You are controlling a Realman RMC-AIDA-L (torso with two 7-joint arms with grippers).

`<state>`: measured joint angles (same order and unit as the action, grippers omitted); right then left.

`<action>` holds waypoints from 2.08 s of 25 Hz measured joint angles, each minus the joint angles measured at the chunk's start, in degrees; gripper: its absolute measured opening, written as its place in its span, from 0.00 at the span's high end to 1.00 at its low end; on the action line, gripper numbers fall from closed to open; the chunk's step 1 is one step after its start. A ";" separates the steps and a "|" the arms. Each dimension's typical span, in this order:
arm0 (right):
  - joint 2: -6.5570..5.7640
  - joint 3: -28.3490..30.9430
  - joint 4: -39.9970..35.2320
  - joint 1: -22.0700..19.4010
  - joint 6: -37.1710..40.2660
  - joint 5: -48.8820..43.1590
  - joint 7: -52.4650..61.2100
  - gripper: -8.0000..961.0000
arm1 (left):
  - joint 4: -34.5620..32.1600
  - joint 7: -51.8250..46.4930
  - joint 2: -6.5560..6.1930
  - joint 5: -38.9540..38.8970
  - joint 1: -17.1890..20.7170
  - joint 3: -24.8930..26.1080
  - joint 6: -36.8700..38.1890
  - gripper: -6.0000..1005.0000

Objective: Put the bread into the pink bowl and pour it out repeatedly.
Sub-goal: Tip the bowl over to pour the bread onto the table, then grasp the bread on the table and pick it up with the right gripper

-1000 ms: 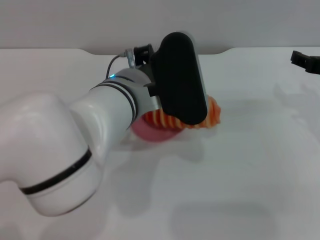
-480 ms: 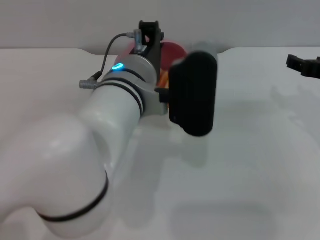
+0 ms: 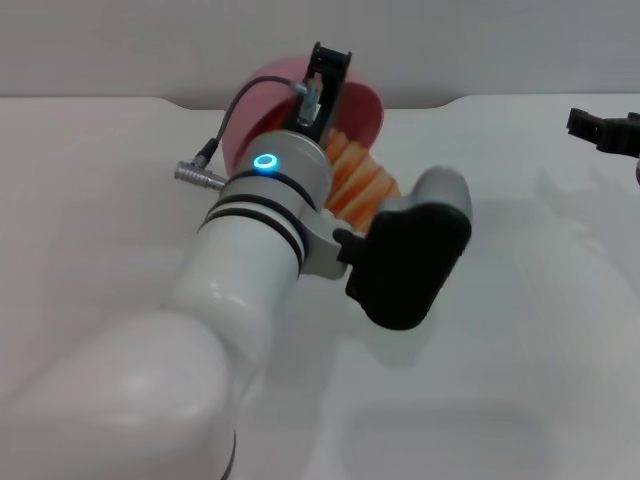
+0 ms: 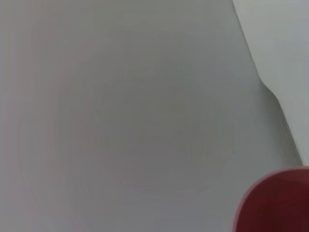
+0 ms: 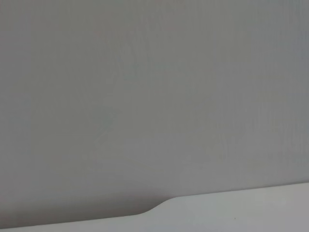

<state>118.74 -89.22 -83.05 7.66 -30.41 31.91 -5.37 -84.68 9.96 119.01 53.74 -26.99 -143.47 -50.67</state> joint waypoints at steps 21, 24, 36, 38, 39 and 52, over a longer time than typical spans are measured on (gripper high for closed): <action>-0.06 -4.04 -0.44 1.67 -4.60 3.45 -0.41 0.21 | -4.06 -14.54 0.03 -16.26 -4.37 9.99 -13.61 0.94; -0.06 -6.15 -1.40 2.62 -8.38 5.68 -1.76 0.21 | -5.44 -15.77 -0.13 -21.07 -4.21 13.48 -15.95 0.94; 0.23 -17.27 -2.44 5.38 -12.98 10.49 3.15 0.21 | -7.95 -21.36 -0.50 -30.23 -2.83 24.57 -19.07 0.94; 0.25 -17.72 -1.45 5.40 -12.97 10.40 4.04 0.21 | -6.99 -21.48 -0.52 -30.62 -3.43 25.31 -18.56 0.94; 0.26 -17.74 -0.66 5.47 -12.91 10.37 4.28 0.21 | -6.13 -21.68 -0.54 -30.71 -4.06 25.91 -17.73 0.94; 0.13 -17.80 3.98 7.16 -12.28 9.64 5.92 0.21 | -4.47 -21.83 -0.49 -32.44 -5.27 28.02 -16.45 0.94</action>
<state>118.87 -107.01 -79.06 14.82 -42.70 41.55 0.56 -89.15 -11.87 118.52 21.30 -32.27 -115.45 -67.12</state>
